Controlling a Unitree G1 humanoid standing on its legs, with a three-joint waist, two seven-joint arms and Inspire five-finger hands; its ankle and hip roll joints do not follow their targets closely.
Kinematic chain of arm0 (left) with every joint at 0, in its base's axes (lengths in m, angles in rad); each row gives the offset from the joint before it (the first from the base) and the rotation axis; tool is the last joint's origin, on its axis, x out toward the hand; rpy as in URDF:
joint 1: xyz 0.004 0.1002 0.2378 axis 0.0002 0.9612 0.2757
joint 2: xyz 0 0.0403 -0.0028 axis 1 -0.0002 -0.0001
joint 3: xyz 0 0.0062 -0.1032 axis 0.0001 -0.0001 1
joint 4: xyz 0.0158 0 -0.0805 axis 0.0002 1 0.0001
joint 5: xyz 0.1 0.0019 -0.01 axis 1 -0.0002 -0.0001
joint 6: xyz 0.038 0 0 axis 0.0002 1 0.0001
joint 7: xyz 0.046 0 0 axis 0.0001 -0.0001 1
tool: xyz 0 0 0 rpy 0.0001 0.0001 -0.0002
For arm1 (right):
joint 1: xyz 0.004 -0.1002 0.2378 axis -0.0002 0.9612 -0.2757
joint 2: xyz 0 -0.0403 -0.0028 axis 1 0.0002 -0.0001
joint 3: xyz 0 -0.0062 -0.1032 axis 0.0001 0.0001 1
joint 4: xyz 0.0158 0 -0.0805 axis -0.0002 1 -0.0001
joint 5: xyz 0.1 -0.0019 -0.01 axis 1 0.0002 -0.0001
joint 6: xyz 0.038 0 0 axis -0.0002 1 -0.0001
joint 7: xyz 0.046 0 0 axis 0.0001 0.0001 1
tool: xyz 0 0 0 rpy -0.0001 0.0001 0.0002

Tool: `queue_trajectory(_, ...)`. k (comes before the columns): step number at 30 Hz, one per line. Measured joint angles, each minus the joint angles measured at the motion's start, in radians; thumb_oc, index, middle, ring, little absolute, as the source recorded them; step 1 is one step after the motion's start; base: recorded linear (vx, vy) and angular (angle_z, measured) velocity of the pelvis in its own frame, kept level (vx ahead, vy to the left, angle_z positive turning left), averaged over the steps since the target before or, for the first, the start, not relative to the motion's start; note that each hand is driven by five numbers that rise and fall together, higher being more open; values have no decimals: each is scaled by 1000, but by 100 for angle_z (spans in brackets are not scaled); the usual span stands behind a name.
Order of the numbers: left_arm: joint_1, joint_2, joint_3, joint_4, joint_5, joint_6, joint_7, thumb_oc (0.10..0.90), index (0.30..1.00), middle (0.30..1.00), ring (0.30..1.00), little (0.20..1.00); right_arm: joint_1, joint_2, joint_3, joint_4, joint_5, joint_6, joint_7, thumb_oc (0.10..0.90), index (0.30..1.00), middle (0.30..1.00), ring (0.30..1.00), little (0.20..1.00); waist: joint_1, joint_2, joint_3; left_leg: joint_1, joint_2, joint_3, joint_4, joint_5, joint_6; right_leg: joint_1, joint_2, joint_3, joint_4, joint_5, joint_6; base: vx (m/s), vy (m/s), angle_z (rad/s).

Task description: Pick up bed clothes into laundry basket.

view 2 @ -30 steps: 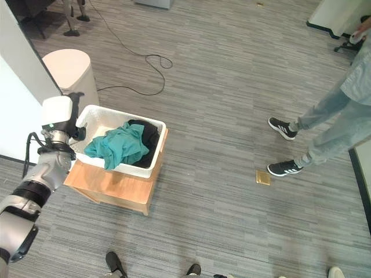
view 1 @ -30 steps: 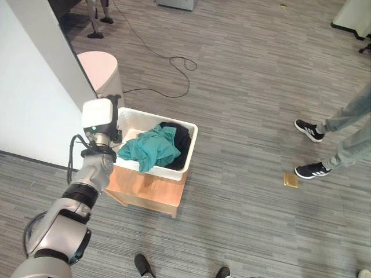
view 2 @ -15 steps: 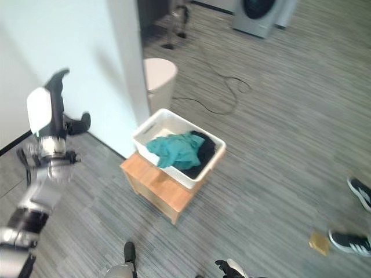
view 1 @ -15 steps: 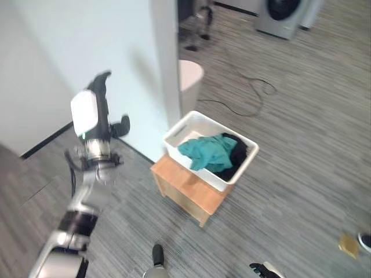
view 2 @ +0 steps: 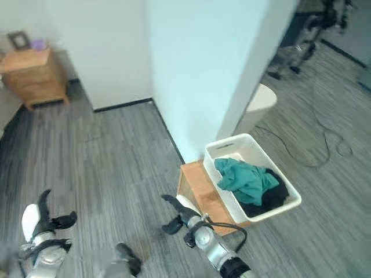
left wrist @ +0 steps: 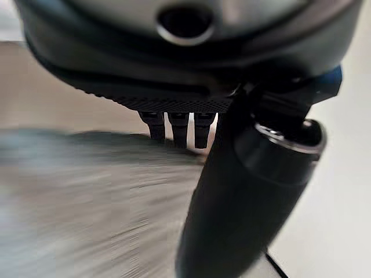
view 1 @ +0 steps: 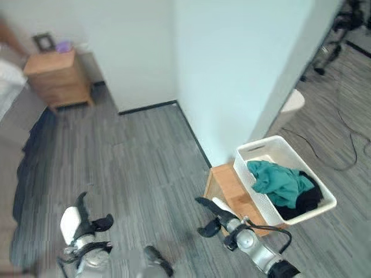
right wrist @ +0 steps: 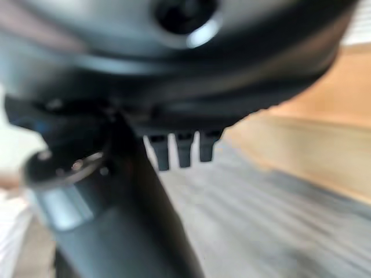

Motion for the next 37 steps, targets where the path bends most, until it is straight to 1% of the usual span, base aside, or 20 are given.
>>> queue_trajectory(1, 6, -30, -47, 14, -40, -1, -31, 800, 900, 900, 900, 900, 30, -22, -27, 65, -1, 4, -10, 800, 900, 900, 900, 900, -12, 14, -8, 63, -33, 33, -11, 13, 62, 62, -28, -90, 39, 2, 9, 10, 126, 206)
queue_trajectory(2, 17, -42, -66, 14, -49, -4, -41, 800, 900, 900, 900, 900, 44, -38, -40, 82, 0, 5, -10, 800, 900, 900, 900, 900, -16, 30, -17, 78, -51, 38, -31, 10, 67, 76, -28, -117, 67, 3, 8, 136, 316, 259)
queue_trajectory(3, 11, -54, -137, 15, -98, -22, -84, 800, 900, 900, 900, 900, 83, -61, -96, 143, 14, 23, -13, 800, 900, 900, 900, 900, -49, 42, -16, 77, -135, -55, -123, 17, 61, 108, -94, -179, 168, -31, -6, 157, 344, 230)
queue_trajectory(4, 25, -68, -144, 14, -147, -59, -126, 800, 900, 900, 900, 900, 89, -83, -129, 139, 28, 45, -9, 800, 900, 900, 900, 900, -26, 61, -16, 65, -183, -145, -194, 15, 68, 85, -71, -145, 110, -47, -30, 192, 418, 250)
queue_trajectory(6, 20, -47, -109, 12, -231, -74, -182, 800, 900, 900, 900, 900, 92, -94, -159, 15, 51, 42, -14, 800, 900, 900, 900, 900, -44, 59, -6, 7, -213, -246, -194, 13, 70, 24, -38, -152, -4, 88, -152, 109, 247, 173)
queue_trajectory(7, 12, -30, -100, 15, -258, -81, -194, 800, 900, 900, 900, 900, 91, -87, -170, -39, 56, 41, -23, 800, 900, 900, 900, 900, -56, 56, -6, -28, -215, -265, -145, 4, 59, 39, -48, -196, 46, 99, -150, 76, 247, 216)
queue_trajectory(8, -1, -19, -107, 6, -279, -92, -211, 800, 900, 900, 900, 900, 91, -100, -195, -111, 60, 41, -44, 800, 900, 900, 900, 900, -80, 69, -10, -43, -199, -202, -95, -19, 97, 54, -91, -204, 195, 99, -152, 25, 238, 242)
queue_trajectory(9, -6, -17, -114, -12, -295, -98, -213, 800, 900, 900, 900, 900, 87, -121, -210, -156, 62, 32, -60, 800, 900, 900, 900, 900, -102, 86, -4, -27, -229, -245, -138, -36, 128, 51, -132, -177, 349, 90, -151, 43, 188, 276)
queue_trajectory(10, -28, -8, -128, -20, -301, -104, -212, 800, 900, 900, 900, 900, 84, -122, -241, -196, 67, 23, -77, 800, 900, 900, 900, 900, -129, 84, -2, -18, -268, -325, -222, 9, 114, -1, -135, -4, 434, -9, -57, 137, 40, 263)
queue_trajectory(11, -49, 9, -123, -56, -319, -109, -211, 800, 900, 900, 900, 900, 52, -122, -271, -243, 72, 11, -96, 800, 900, 900, 900, 900, -131, 99, 17, -5, -309, -424, -329, 56, 125, -93, -69, 158, 423, -101, -1, 207, -83, 246)
queue_trajectory(15, -157, 45, -138, -101, -367, -131, -211, 800, 900, 900, 900, 900, -34, -124, -346, -348, 107, -4, -150, 800, 900, 900, 900, 900, -184, 86, 75, 7, -377, -660, -472, 153, 113, -321, -15, 510, 218, -120, -1, 191, -135, 225)
queue_trajectory(16, -165, 50, -144, -108, -379, -139, -212, 800, 900, 900, 900, 900, -36, -121, -348, -358, 117, -7, -158, 800, 900, 900, 900, 900, -186, 84, 87, 2, -380, -743, -474, 149, 116, -351, 13, 686, 154, -90, 9, 222, -91, 235)
queue_trajectory(17, -171, 52, -144, -128, -388, -141, -213, 800, 900, 900, 900, 900, -31, -121, -345, -360, 125, -5, -158, 800, 900, 900, 900, 900, -190, 78, 92, -4, -366, -772, -475, 148, 112, -370, 43, 828, 127, -63, 11, 124, -67, 225)
queue_trajectory(18, -164, 64, -147, -145, -402, -149, -215, 800, 900, 900, 900, 900, -21, -120, -343, -369, 133, -2, -159, 800, 900, 900, 900, 900, -194, 63, 93, -1, -358, -770, -478, 148, 108, -377, 54, 876, 87, -25, 12, 124, -200, 200)
queue_trajectory(19, -149, 84, -147, -164, -417, -152, -217, 800, 900, 900, 900, 900, -23, -121, -343, -374, 143, 1, -158, 800, 900, 900, 900, 900, -182, 42, 103, 10, -341, -754, -484, 169, 81, -361, 58, 846, 74, 89, -4, 133, -234, 139)
queue_trajectory(22, -34, 82, -118, -196, -424, -150, -212, 800, 900, 900, 900, 900, -60, -103, -353, -386, 175, 9, -160, 800, 900, 900, 900, 900, -126, 64, 97, 63, -261, -697, -484, 196, 2, -330, 121, 808, 15, 101, -44, 152, -170, 23)
queue_trajectory(25, 26, 57, -102, -204, -424, -150, -213, 800, 900, 900, 900, 900, -86, -103, -359, -388, 188, 11, -161, 800, 900, 900, 900, 900, -91, 56, 101, 88, -241, -693, -482, 216, -26, -316, 147, 796, 3, 107, -50, 81, -143, -15)
queue_trajectory(28, 25, 13, -103, -206, -424, -150, -214, 800, 900, 900, 900, 900, -62, -102, -365, -400, 193, 11, -162, 800, 900, 900, 900, 900, -111, 10, 122, 73, -233, -675, -363, 209, -100, -227, 115, 711, -30, 109, -54, -40, -135, 34)
queue_trajectory(32, 1, 4, -102, -248, -426, -150, -216, 800, 900, 900, 900, 900, -45, -111, -383, -445, 250, 8, -149, 800, 900, 900, 900, 900, -152, 6, 123, 73, -208, -402, -334, 143, -71, -174, 98, 600, -58, 81, -84, 29, 10, 62)
queue_trajectory(37, -14, 13, -78, -287, -425, -150, -269, 800, 900, 900, 900, 900, 28, -69, -416, -461, 381, 3, -85, 800, 900, 900, 900, 900, -152, 18, 118, 135, -258, -407, -429, 139, -63, -132, 67, 534, -59, 80, -65, 25, 44, 34)
